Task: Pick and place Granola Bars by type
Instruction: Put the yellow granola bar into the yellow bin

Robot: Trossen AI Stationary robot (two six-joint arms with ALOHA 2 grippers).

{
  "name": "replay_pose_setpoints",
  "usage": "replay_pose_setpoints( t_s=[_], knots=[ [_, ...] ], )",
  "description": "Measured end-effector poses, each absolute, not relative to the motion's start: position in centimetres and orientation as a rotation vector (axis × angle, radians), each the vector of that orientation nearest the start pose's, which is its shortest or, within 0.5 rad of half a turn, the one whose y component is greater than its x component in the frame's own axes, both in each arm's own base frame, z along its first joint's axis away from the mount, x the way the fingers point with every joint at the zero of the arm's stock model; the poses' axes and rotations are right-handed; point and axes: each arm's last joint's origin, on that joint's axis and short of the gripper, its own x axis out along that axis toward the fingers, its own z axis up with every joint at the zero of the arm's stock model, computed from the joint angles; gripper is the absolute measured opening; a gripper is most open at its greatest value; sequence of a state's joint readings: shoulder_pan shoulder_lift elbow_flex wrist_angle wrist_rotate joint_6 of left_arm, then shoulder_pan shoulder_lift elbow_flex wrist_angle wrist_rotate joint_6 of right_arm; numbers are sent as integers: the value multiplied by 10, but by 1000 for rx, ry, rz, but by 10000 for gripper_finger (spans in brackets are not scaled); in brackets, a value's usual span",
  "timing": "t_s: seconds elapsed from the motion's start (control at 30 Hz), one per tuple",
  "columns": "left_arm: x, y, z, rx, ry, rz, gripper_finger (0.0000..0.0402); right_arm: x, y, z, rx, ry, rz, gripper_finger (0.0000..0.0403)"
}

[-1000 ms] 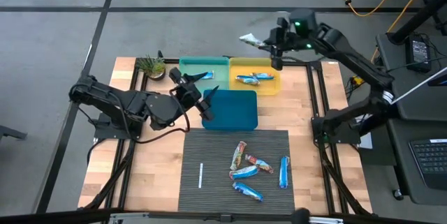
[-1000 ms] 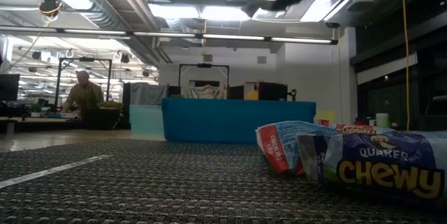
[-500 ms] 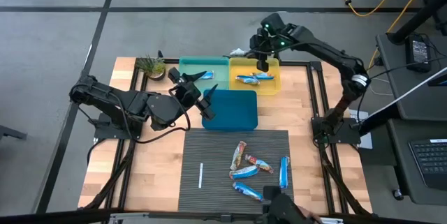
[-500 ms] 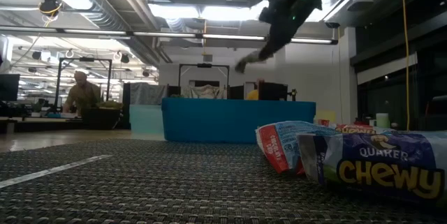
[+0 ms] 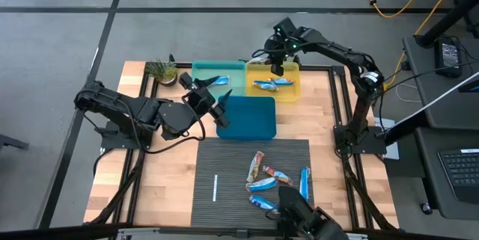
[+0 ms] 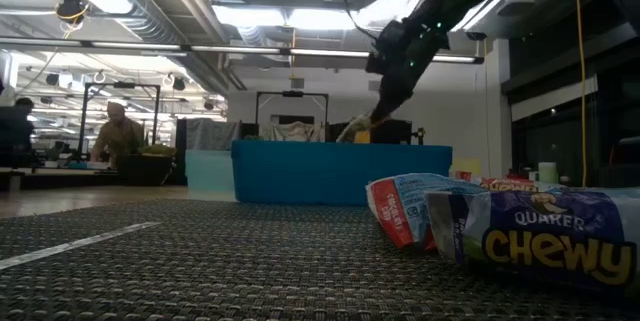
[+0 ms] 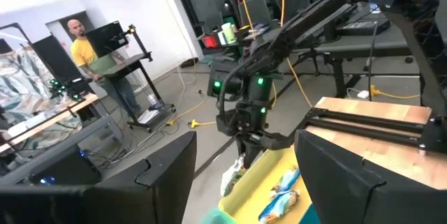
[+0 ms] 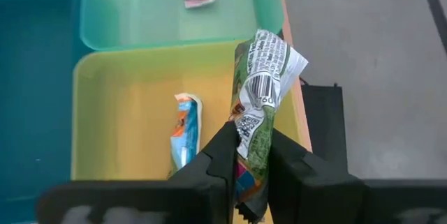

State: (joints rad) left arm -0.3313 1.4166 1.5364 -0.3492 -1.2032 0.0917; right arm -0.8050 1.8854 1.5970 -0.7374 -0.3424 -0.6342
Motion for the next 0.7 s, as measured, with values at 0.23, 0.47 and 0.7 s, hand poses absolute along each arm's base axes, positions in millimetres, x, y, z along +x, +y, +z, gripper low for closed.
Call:
replay_pose_setpoints(
  t_s=[0.23,0.47,0.7],
  knots=[
    [284,-69,436,252,210,878,234,293,-294,234,12,982,-114,43],
    [284,-69,436,251,210,881,235,298,-299,212,48,1013,-89,61],
    [284,-69,436,252,209,891,231,299,-300,204,61,1026,-82,45]
  ],
)
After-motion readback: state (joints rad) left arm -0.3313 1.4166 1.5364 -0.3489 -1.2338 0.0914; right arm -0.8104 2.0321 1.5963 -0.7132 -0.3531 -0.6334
